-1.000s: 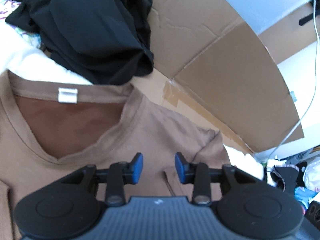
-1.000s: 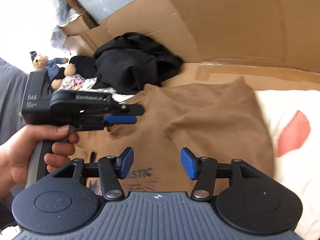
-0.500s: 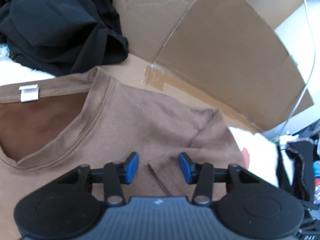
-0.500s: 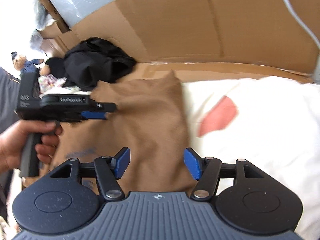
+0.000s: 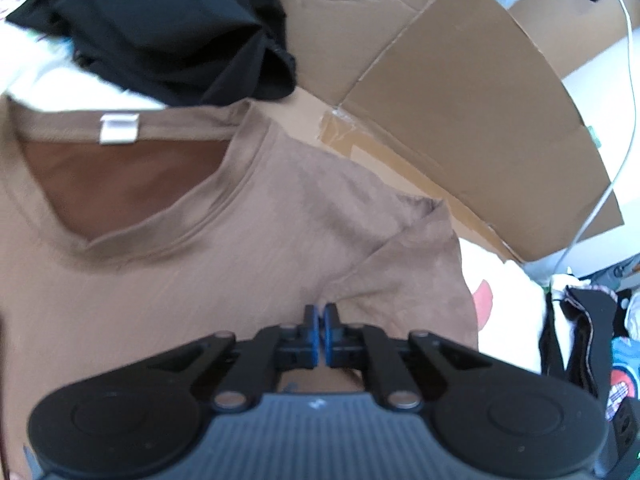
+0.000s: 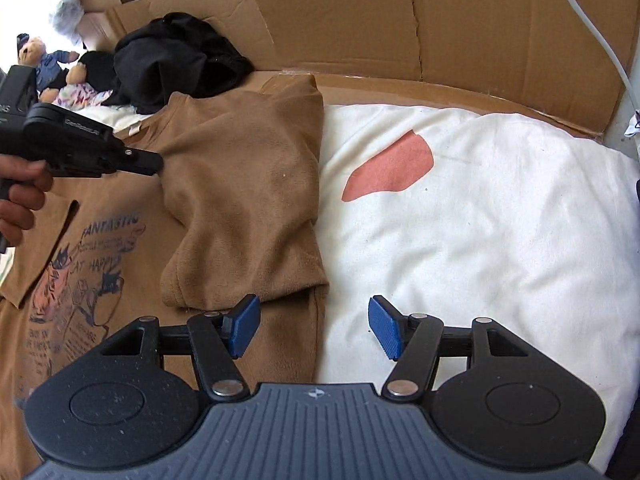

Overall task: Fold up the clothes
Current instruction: 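Press the folded brown sleeve flat with the left tool, closing and opening it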

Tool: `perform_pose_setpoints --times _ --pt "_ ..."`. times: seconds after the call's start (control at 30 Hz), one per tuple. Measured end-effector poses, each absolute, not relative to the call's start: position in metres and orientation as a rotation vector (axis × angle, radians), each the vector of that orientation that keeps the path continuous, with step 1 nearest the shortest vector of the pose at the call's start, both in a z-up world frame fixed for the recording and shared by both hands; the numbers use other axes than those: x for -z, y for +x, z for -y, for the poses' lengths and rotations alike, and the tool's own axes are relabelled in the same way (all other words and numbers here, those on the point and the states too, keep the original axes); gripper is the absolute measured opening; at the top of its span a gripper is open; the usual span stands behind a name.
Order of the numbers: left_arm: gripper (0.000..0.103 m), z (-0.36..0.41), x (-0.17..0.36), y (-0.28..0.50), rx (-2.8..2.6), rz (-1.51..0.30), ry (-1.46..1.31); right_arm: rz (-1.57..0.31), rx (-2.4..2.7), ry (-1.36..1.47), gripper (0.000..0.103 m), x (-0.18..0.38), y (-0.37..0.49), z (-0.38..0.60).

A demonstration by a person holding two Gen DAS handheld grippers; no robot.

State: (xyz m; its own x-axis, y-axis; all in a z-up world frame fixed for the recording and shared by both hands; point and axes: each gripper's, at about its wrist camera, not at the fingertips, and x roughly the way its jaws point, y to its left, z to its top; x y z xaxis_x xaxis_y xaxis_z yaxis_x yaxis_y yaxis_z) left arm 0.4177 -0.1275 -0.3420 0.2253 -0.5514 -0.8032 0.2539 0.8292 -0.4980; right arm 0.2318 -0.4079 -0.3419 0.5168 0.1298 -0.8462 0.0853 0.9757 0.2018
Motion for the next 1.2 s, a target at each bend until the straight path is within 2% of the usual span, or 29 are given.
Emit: perform_pose_setpoints --times 0.07,0.13,0.33,1.07,1.1,1.17,1.2 --pt "0.005 0.125 0.342 0.417 0.542 -1.23 -0.27 -1.029 -0.021 0.218 0.065 0.342 0.231 0.408" --pt "0.02 0.12 0.343 0.416 0.461 -1.237 -0.253 -1.029 -0.013 0.217 0.065 0.341 0.23 0.408" --pt "0.036 0.114 0.344 0.398 0.484 -1.244 -0.325 -1.026 -0.004 0.208 0.065 0.34 0.223 0.412" --pt "0.038 0.172 0.378 0.309 0.61 -1.371 -0.539 -0.995 -0.06 0.178 0.063 0.337 0.212 0.41" --pt "0.039 0.176 0.38 0.308 0.606 -1.371 -0.549 -0.997 -0.062 0.175 0.062 0.338 0.211 0.41" --pt "0.039 0.182 0.385 0.307 0.597 -1.367 -0.559 -1.002 -0.063 0.181 0.044 0.34 0.21 0.412" --pt "0.037 0.183 0.385 0.306 0.59 -1.359 -0.556 -1.002 -0.059 0.193 0.04 0.341 0.21 0.414"
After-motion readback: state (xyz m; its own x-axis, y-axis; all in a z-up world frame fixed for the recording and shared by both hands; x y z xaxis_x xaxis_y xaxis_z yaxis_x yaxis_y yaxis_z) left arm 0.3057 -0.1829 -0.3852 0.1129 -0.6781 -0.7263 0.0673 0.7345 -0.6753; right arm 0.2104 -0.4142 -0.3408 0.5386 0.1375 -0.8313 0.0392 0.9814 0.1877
